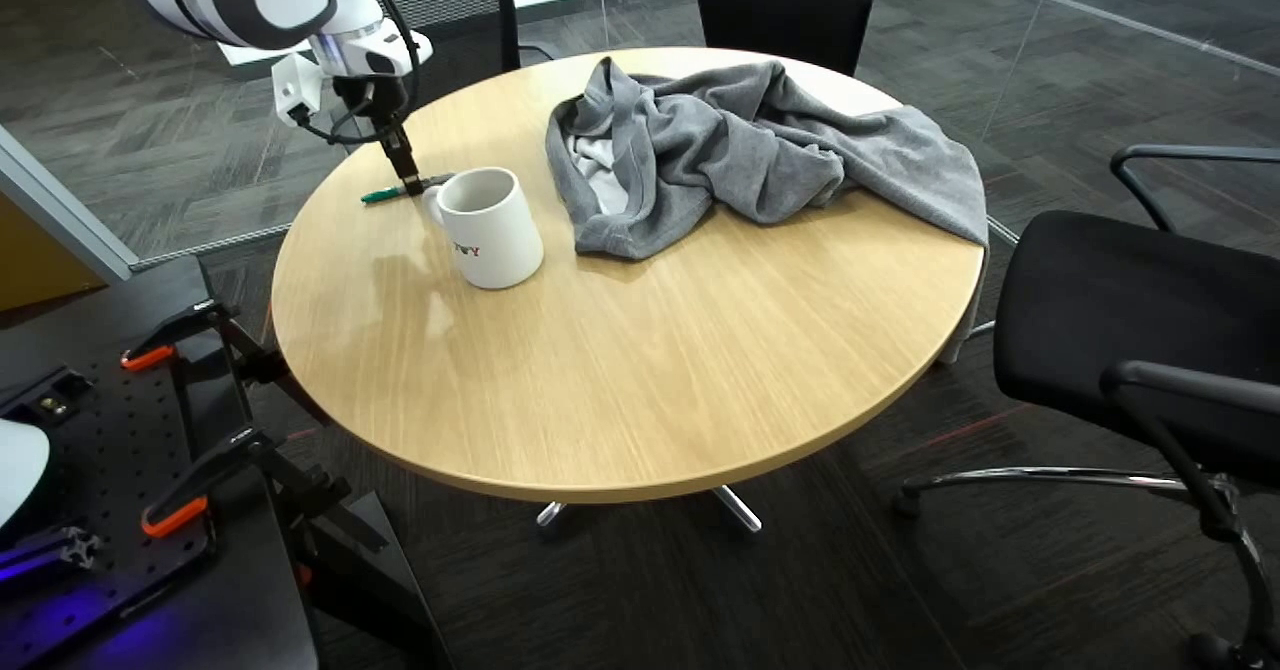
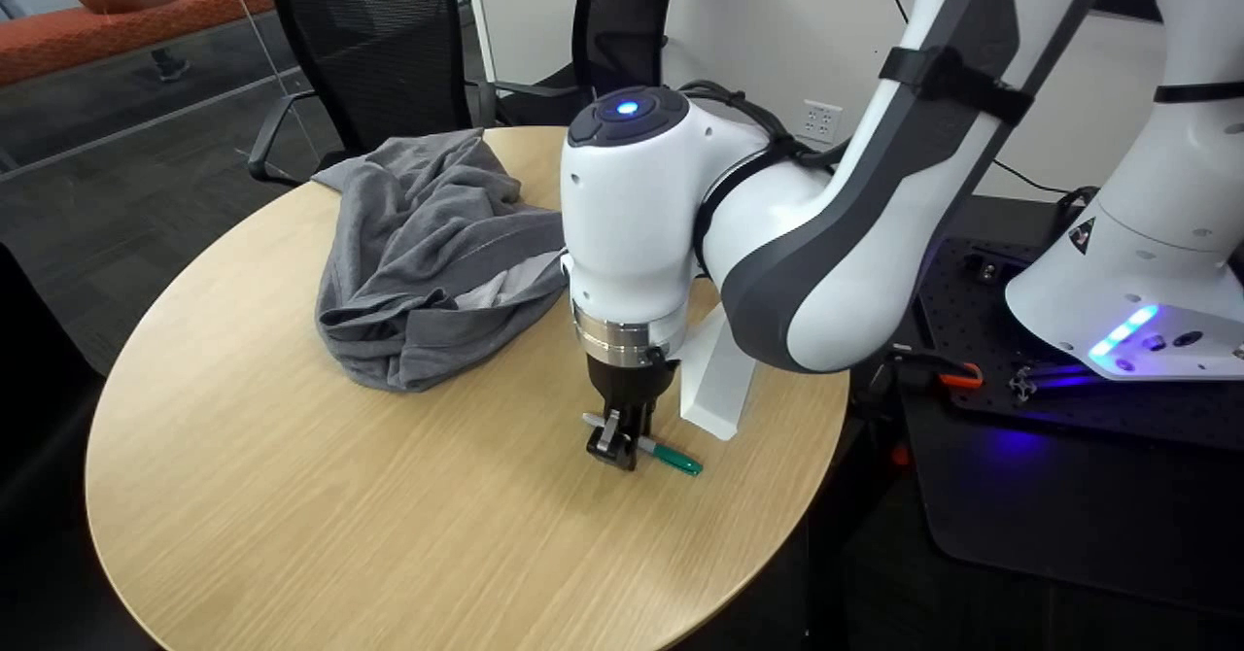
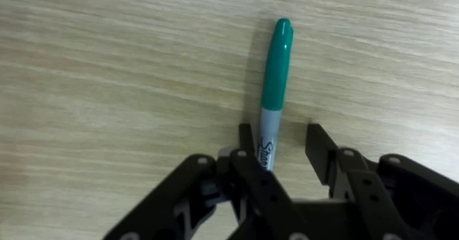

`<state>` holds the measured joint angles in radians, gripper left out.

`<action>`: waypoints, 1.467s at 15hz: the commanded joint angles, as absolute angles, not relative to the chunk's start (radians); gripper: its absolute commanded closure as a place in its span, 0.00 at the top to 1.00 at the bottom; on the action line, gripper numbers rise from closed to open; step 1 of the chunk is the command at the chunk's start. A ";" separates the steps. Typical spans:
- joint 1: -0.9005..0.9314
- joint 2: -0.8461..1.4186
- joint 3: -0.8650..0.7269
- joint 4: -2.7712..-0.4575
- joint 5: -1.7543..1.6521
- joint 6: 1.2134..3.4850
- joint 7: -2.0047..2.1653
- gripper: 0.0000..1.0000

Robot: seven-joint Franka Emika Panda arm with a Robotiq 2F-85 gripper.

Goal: Put the marker in the mug

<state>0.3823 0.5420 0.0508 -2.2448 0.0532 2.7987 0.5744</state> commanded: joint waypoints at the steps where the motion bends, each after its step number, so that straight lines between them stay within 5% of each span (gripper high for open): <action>1: 0.384 0.547 0.046 -2.217 0.072 2.751 0.563 0.12; 4: 0.380 0.545 0.052 -2.212 0.073 2.736 0.559 0.00; 11: 0.288 0.471 0.182 -2.193 0.170 2.553 0.388 0.03; 22: 0.329 0.285 0.119 -2.159 -0.056 2.332 0.484 0.03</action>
<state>0.3140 0.3343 0.1399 -2.1637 -0.0028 2.3822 0.4398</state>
